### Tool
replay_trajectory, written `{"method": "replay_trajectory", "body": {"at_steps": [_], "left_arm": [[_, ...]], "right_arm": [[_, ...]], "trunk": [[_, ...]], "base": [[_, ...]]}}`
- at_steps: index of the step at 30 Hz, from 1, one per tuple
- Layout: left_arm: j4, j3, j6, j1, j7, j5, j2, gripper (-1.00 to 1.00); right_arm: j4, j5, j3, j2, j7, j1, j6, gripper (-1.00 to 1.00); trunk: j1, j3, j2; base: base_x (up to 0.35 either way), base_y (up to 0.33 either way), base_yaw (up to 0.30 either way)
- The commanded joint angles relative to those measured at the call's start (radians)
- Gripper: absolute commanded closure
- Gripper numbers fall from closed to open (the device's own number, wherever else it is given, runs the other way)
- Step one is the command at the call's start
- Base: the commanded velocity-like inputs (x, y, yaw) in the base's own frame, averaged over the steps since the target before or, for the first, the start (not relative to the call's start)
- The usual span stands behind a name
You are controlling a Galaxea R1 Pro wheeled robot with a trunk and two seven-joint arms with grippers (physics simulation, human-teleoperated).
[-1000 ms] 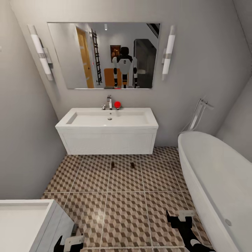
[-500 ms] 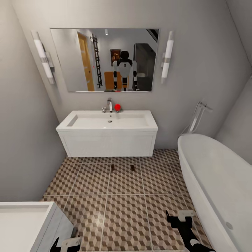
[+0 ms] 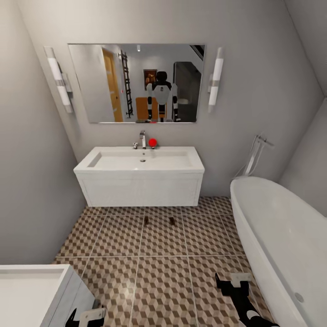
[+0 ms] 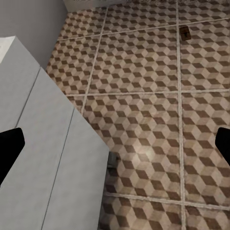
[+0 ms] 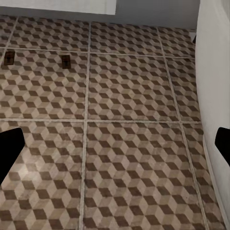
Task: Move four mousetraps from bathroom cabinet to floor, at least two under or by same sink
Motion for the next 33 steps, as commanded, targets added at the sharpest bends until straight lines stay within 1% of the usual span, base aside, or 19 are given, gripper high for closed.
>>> {"method": "replay_trajectory", "body": {"at_steps": [1, 27, 33], "left_arm": [[0.004, -0.009, -0.005, -0.002, 0.001, 0.008, 0.0, -1.0], [0.005, -0.01, -0.004, 0.0, 0.001, 0.008, -0.005, -1.0], [0.005, -0.01, -0.004, 0.0, 0.0, 0.008, -0.005, -1.0]], "right_arm": [[0.0, -0.004, 0.009, 0.0, -0.005, -0.001, -0.002, -1.0], [0.0, -0.004, 0.009, 0.0, -0.005, -0.001, -0.001, -1.0], [0.0, -0.004, 0.008, 0.0, -0.005, -0.001, -0.001, -1.0]], "trunk": [[0.001, 0.0, -0.002], [0.001, 0.041, -0.002], [0.001, 0.046, -0.002]], "base": [[0.0, 0.0, 0.0], [0.0, 0.0, 0.0], [0.0, 0.0, 0.0]]}}
